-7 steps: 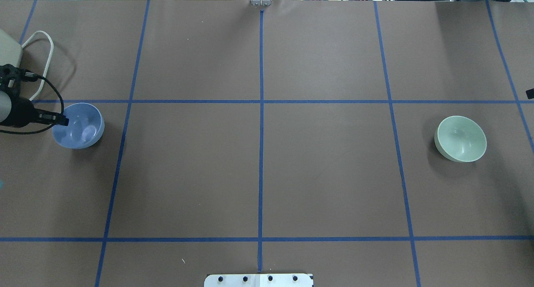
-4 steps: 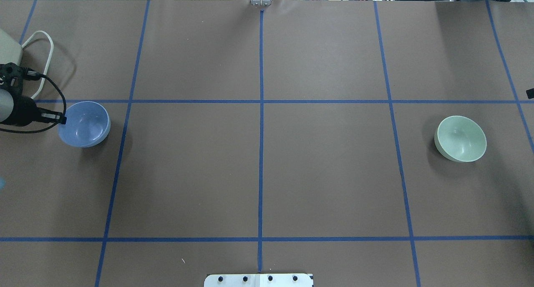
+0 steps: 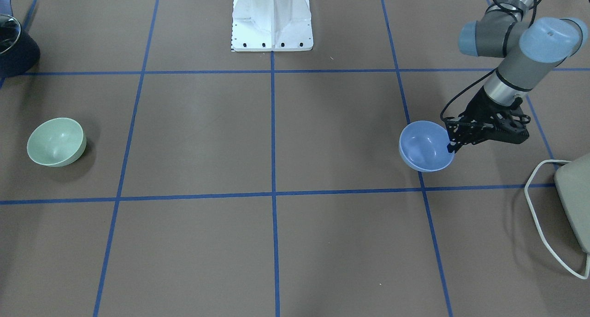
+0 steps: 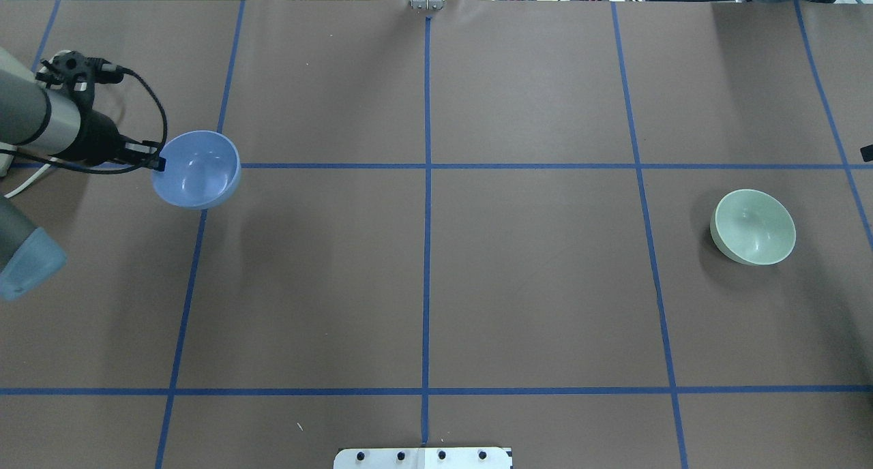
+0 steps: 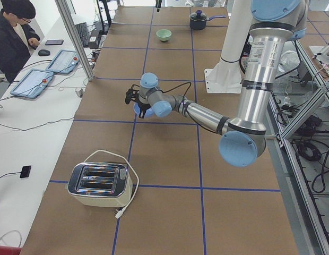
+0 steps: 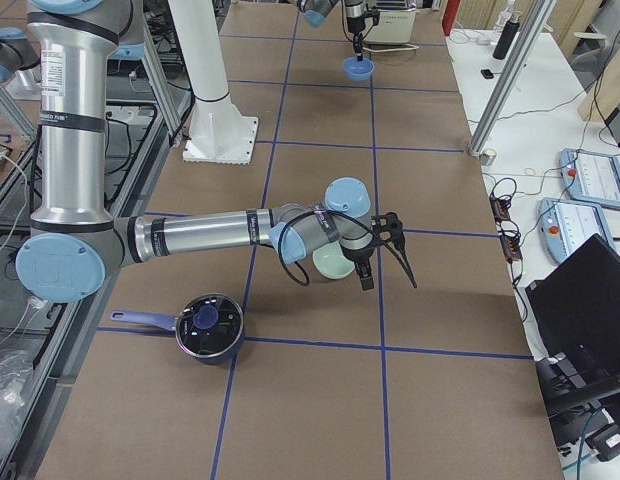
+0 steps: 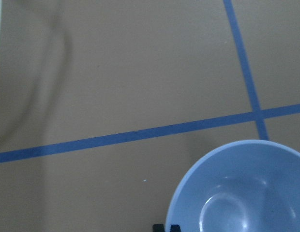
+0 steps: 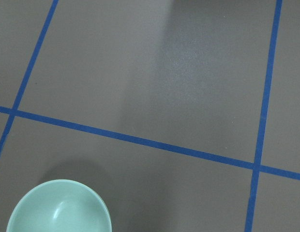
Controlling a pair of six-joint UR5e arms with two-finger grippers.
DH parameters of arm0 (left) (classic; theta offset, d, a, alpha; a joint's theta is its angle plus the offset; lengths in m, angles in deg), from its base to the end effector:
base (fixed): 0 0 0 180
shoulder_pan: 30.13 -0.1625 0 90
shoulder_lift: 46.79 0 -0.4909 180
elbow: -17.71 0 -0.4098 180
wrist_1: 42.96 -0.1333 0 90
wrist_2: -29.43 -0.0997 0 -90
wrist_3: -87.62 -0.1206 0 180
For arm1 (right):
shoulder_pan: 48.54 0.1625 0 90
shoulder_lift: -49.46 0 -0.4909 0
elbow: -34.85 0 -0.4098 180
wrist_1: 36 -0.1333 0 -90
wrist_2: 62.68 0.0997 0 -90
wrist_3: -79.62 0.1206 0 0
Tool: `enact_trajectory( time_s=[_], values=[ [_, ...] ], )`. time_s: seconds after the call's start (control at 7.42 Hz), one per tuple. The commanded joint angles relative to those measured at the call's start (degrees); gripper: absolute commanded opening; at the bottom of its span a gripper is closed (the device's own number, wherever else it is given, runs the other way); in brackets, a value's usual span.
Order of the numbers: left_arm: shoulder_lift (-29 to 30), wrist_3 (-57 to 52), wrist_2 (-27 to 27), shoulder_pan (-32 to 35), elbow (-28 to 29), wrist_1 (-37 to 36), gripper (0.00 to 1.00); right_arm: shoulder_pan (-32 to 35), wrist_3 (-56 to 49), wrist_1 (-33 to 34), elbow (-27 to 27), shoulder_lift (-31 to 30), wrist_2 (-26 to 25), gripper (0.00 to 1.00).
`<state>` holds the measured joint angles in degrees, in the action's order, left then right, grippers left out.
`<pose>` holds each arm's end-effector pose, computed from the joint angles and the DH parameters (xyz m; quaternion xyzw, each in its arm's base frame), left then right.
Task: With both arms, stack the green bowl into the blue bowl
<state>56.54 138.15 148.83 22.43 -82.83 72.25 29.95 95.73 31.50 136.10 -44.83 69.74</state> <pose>0.3258 -0.5473 0.4678 0.1287 0.4451 0.0044 0.8862 -0.0490 -0.5010 0.6309 0.1467 -0.3964 -0.0557 0.9046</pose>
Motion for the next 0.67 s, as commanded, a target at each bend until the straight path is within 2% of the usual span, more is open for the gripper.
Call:
enact_trajectory(
  time_s=[0.0,0.13,0.54],
  values=[
    [11.67,8.23,-4.4,-8.3,-0.62,-10.41,0.0,0.0,0.06,0.0,0.0,0.08,-0.05,1.0],
    [15.55,10.88,-6.79,-13.4,-0.53,-13.67,0.0,0.0,0.06,0.0,-0.09,0.08,0.03,1.0],
    [22.24,20.11,-14.88,-24.85,2.0,-13.79,0.0,0.0,0.06,0.0,-0.18,-0.01,0.03,1.0]
  ],
)
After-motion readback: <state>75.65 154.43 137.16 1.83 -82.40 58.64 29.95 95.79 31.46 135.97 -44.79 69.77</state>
